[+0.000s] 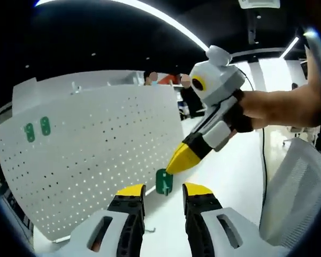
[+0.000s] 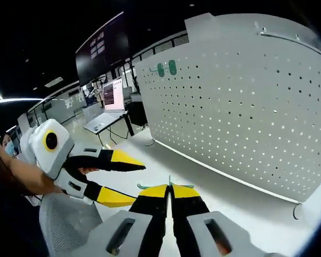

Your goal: Insert the hook assembly into the mounting plate slot until the hook locks in place.

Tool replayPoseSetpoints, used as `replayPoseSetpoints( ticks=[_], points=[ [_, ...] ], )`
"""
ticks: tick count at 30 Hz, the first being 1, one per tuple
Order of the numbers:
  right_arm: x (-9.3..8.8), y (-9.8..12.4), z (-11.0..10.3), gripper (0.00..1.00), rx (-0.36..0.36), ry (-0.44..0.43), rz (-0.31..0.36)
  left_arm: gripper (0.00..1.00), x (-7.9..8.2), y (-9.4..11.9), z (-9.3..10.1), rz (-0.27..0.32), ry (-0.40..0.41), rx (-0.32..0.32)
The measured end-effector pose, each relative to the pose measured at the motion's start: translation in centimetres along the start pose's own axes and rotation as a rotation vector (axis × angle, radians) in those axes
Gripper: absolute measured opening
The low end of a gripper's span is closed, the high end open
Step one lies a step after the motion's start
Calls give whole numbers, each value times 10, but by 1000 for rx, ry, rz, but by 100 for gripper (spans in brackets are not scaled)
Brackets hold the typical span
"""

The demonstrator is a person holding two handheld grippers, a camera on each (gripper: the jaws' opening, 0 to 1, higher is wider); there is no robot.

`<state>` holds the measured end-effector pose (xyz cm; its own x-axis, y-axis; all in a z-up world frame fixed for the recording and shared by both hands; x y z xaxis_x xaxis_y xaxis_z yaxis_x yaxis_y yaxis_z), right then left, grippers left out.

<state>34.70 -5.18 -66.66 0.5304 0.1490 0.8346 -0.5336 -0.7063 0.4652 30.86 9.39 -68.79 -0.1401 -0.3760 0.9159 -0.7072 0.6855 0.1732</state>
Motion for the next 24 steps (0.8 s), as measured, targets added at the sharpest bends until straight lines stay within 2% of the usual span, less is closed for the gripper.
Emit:
replayPoseSetpoints(
  ticks=[13,24],
  points=[
    [0,1,-8,0,21,-8,-13,17,-3,-8,3,-25,-57,-25],
    [0,2,-12,0,29,-12,-23,11,-4,-11,3,-23,-59,-15]
  ],
)
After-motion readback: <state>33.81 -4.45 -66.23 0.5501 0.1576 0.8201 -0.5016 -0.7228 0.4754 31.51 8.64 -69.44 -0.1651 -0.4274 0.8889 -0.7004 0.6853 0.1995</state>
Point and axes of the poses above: the point that each gripper's makers call its tool centre point, and the gripper's own axes: y roughly backward along the fingers, z roughly to its right, x roughly out of its top, the point moved 9 cm from there along y, roughly backward along the fingers, and after that the axes turned 9 degrees about -y, right-handed, at the moved point
